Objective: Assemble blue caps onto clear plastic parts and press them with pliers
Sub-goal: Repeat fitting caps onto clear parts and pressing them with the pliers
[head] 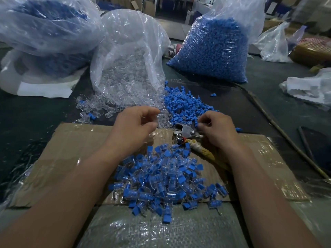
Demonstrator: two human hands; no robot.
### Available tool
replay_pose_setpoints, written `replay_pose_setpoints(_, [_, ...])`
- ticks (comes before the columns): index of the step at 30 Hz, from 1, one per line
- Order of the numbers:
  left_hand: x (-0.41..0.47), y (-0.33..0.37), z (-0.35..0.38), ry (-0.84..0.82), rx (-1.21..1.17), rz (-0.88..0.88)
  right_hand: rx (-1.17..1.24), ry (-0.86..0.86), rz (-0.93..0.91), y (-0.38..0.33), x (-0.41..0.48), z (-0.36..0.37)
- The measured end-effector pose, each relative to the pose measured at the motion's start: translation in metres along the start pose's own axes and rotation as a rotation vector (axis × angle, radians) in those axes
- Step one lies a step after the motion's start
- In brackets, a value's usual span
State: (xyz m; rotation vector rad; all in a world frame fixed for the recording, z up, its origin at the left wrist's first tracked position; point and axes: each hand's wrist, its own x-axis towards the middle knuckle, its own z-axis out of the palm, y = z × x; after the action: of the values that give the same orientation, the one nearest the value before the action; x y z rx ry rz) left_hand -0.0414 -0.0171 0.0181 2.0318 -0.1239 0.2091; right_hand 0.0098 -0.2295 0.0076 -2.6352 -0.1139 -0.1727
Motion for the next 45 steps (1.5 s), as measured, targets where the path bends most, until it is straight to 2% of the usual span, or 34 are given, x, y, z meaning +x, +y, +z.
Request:
replay_pose_setpoints(3, [-0.002, 0.003, 0.000, -0.034, -0.097, -0.032, 0.171, 0.122, -0.011, -0.006, -0.007, -0.009])
replay_pose_setpoints(7, [-0.005, 0.007, 0.000, -0.051, -0.120, -0.021, 0.610, 0.096, -0.007, -0.026, -0.025, -0.014])
replay_pose_setpoints(13, [-0.005, 0.010, 0.003, -0.048, -0.150, -0.028, 0.771, 0.014, -0.186, -0.059, -0.044, -0.010])
replay_pose_setpoints(19, [-0.004, 0.008, 0.002, -0.047, -0.233, -0.020, 0.745, -0.005, -0.253, -0.066, -0.048, -0.002])
replay_pose_setpoints(27, [-0.007, 0.014, 0.001, -0.073, -0.495, -0.087, 0.616, 0.125, -0.320, -0.064, -0.049, 0.000])
replay_pose_setpoints(32, [-0.008, 0.019, 0.002, -0.122, -0.552, -0.132, 0.516, 0.202, -0.360, -0.065, -0.049, 0.005])
replay_pose_setpoints(40, [-0.007, 0.018, -0.001, -0.148, -0.618, -0.172, 0.660, 0.084, -0.346, -0.063, -0.047, 0.001])
replay_pose_setpoints(45, [-0.006, 0.019, -0.003, -0.191, -0.686, -0.225, 0.751, 0.035, -0.409, -0.062, -0.050, 0.000])
